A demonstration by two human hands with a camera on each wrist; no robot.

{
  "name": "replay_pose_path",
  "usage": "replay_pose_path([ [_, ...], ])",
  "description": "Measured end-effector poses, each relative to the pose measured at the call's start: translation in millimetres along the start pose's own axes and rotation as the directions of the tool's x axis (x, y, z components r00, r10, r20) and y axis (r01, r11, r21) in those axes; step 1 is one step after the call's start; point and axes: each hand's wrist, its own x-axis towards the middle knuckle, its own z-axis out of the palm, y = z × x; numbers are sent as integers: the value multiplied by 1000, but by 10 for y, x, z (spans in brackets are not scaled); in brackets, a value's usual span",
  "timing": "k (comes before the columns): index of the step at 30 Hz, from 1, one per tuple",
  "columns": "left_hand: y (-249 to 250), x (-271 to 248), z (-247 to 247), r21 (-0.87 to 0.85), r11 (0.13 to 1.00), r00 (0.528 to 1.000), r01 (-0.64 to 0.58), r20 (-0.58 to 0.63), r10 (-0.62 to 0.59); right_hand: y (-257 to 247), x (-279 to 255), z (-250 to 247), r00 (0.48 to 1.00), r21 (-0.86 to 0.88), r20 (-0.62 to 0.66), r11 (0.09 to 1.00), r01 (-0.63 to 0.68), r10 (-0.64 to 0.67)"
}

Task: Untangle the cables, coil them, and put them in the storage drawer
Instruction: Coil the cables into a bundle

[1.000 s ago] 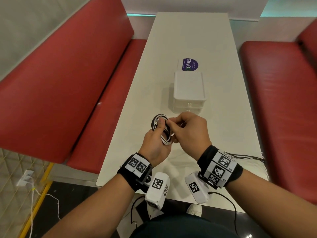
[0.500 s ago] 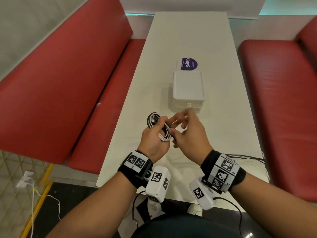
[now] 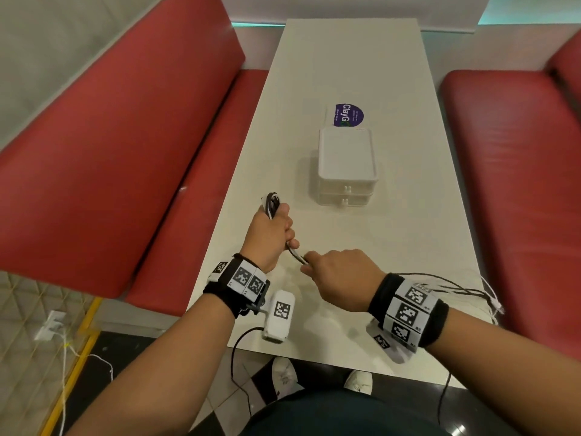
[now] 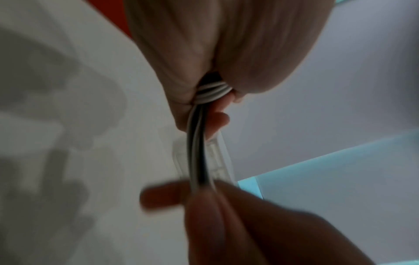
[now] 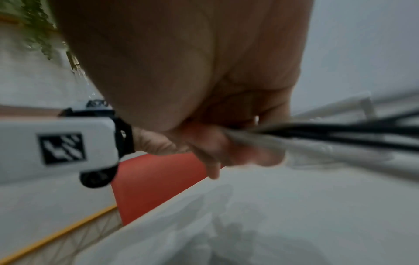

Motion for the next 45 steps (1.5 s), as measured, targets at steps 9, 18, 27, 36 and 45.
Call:
replay_pose_path([
  [9, -296, 20, -259, 636, 770, 996, -57, 93, -2, -66, 55, -341, 966, -117, -7, 960, 255, -258],
  [18, -191, -340, -272, 86, 914, 740, 397, 559, -374, 182, 193, -717, 950, 47, -188, 963, 264, -251],
  [27, -277, -486, -234, 198, 875, 668, 442, 579, -468, 212, 263, -656, 944, 91, -255, 967, 240, -210],
  [36, -260, -483, -243, 96, 862, 630, 498, 643, -435, 334, 231, -608, 960, 98, -21, 955, 281, -280],
  [45, -176, -511, -196, 37, 913, 640, 405, 702, -312, 252, 341, -604, 967, 59, -47, 966, 253, -251],
])
